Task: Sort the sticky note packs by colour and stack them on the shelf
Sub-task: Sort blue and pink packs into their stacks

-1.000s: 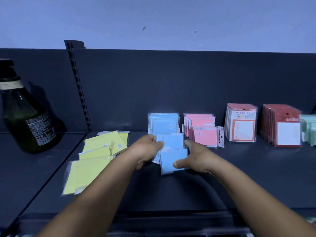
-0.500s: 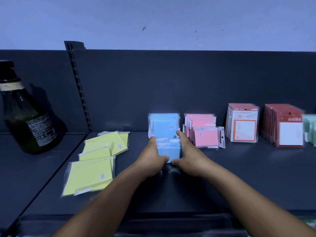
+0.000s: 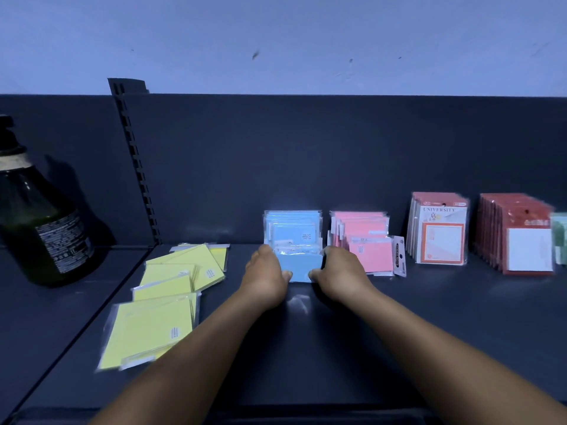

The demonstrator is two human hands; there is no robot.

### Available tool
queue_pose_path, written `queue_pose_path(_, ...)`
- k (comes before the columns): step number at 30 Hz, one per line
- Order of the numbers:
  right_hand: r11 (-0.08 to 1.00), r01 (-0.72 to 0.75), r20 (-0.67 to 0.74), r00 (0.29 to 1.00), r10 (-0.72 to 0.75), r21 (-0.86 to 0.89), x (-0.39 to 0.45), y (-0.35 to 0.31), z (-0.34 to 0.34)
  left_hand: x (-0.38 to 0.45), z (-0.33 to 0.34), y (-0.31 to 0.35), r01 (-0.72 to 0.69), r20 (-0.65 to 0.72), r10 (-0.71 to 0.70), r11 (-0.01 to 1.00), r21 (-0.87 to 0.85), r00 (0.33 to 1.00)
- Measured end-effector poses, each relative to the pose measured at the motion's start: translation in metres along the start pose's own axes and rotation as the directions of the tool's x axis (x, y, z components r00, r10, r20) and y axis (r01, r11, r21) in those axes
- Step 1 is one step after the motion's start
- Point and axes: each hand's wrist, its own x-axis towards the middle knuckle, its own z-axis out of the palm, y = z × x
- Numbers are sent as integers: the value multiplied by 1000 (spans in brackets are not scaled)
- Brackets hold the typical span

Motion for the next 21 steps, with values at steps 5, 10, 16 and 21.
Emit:
queue_pose_path(5, 1000, -18, -18, 1000, 18, 15, 13, -3, 3, 9, 4, 0, 2, -68, -7, 997, -71, 998)
queue_pose_path(10, 1000, -18, -3, 1000, 18, 9, 14, -4, 6, 12, 6, -2, -31, -76, 38, 995, 90, 996)
queue_pose_path(16, 999, -10, 73, 997, 13, -44, 13, -9, 4, 15, 4, 1, -13, -27, 18, 980, 199, 999)
queue_pose_path(21, 999, -15, 89, 996, 19, -37, 11, -10, 4, 13, 1, 2, -4, -8, 6, 978, 209, 1000)
